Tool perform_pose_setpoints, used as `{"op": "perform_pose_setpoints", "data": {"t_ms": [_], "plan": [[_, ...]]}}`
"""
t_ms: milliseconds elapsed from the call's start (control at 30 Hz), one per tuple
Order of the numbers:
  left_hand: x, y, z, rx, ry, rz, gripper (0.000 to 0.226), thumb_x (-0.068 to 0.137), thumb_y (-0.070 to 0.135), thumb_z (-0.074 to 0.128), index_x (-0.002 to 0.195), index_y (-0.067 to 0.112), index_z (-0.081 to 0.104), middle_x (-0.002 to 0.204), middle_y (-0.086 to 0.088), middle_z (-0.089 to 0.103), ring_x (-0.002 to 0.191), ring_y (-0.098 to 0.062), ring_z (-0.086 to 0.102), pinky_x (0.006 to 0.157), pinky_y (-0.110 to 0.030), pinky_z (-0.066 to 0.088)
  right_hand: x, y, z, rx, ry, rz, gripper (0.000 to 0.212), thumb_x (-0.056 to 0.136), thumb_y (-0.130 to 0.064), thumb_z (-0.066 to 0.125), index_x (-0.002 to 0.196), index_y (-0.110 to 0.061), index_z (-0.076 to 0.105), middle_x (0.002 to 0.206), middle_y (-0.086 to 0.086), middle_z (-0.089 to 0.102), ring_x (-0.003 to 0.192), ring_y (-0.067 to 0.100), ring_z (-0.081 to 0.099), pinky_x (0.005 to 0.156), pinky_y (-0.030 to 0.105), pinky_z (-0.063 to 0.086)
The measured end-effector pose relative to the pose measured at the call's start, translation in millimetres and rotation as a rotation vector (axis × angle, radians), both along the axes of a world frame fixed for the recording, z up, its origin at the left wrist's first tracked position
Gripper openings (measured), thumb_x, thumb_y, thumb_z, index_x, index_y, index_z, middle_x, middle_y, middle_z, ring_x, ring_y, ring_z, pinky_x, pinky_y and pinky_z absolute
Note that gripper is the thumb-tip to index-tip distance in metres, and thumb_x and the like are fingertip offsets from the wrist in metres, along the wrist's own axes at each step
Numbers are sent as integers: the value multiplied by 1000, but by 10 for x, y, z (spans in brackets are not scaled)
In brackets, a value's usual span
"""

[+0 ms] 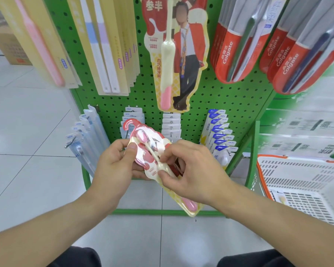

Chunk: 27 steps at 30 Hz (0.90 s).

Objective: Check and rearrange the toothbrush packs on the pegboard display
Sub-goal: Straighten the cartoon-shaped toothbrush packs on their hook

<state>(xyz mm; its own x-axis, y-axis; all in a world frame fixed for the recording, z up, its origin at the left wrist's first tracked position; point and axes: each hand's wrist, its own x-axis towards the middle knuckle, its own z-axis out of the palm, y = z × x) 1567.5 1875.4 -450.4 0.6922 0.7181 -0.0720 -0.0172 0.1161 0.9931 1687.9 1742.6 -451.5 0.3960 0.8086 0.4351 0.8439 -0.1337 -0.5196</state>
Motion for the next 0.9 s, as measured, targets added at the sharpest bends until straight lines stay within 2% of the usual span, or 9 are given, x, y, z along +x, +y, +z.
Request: {"op": "perform_pose_setpoints", "data": {"t_ms": [167, 300, 467, 533, 633, 700, 767, 833, 900], "plan": [[31, 73, 38, -17, -14, 64, 18, 106, 15, 45, 98, 8, 59, 79, -26, 65, 52, -23, 66, 46, -27, 55, 44, -35, 17, -42, 41, -48, 14, 77, -36, 77, 83, -27, 69, 67, -20, 60, 61, -3, 53, 64, 31, 52], [26, 80, 47, -14, -15, 74, 18, 106, 16, 45, 99, 8, 59, 83, -28, 66, 57, -28, 67, 46, -29, 56, 70, -69, 83, -63, 139, -2, 12, 79, -31, 83, 82, -23, 73, 65, -22, 60, 64, 0, 58, 62, 12, 42], [57, 170, 70, 12, -19, 132, 19, 107, 17, 44, 98, 8, 57, 76, -18, 67, 52, -19, 67, 47, -25, 56, 112, -132, 95, -146, 189, 7, 13, 75, -16, 83, 75, -24, 72, 60, -16, 60, 56, 4, 57, 58, 10, 41], [72, 254, 95, 8, -28, 161, 18, 107, 18, 44, 102, 6, 56, 73, -15, 67, 50, -17, 66, 46, -25, 56, 110, -151, 66, -95, 188, -28, 19, 71, -17, 86, 74, -26, 70, 69, -13, 58, 63, 6, 55, 60, 10, 39], [74, 356, 130, 33, -34, 170, 17, 107, 19, 46, 102, 8, 58, 64, -7, 69, 49, -16, 65, 46, -24, 54, 115, -155, 63, -53, 188, -101, 41, 64, -31, 92, 93, -32, 63, 95, -9, 51, 86, 4, 51, 70, 9, 39], [65, 366, 139, 45, -36, 165, 18, 106, 20, 47, 97, 11, 59, 61, -3, 69, 48, -16, 65, 46, -24, 54, 124, -151, 73, -117, 230, -104, 64, 61, -38, 94, 111, -35, 54, 108, -14, 49, 94, 3, 53, 73, 11, 40], [53, 346, 139, 55, -36, 153, 20, 106, 19, 48, 93, 11, 60, 62, -4, 69, 48, -15, 64, 46, -25, 55, 130, -148, 69, -192, 341, -92, 80, 58, -45, 94, 123, -37, 49, 109, -19, 53, 85, 5, 59, 70, 19, 48], [47, 328, 138, 61, -39, 147, 21, 106, 18, 47, 91, 10, 61, 63, -5, 68, 47, -15, 63, 46, -25, 56, 143, -152, 61, -241, 472, -91, 85, 54, -51, 93, 126, -39, 50, 104, -18, 58, 70, 9, 63, 65, 32, 53], [40, 335, 139, 57, -53, 146, 21, 106, 18, 46, 93, 10, 61, 67, -7, 68, 48, -14, 63, 47, -25, 56, 165, -156, 62, -266, 645, -69, 77, 61, -39, 95, 124, -36, 51, 96, -9, 65, 66, 17, 69, 54, 33, 52]]}}
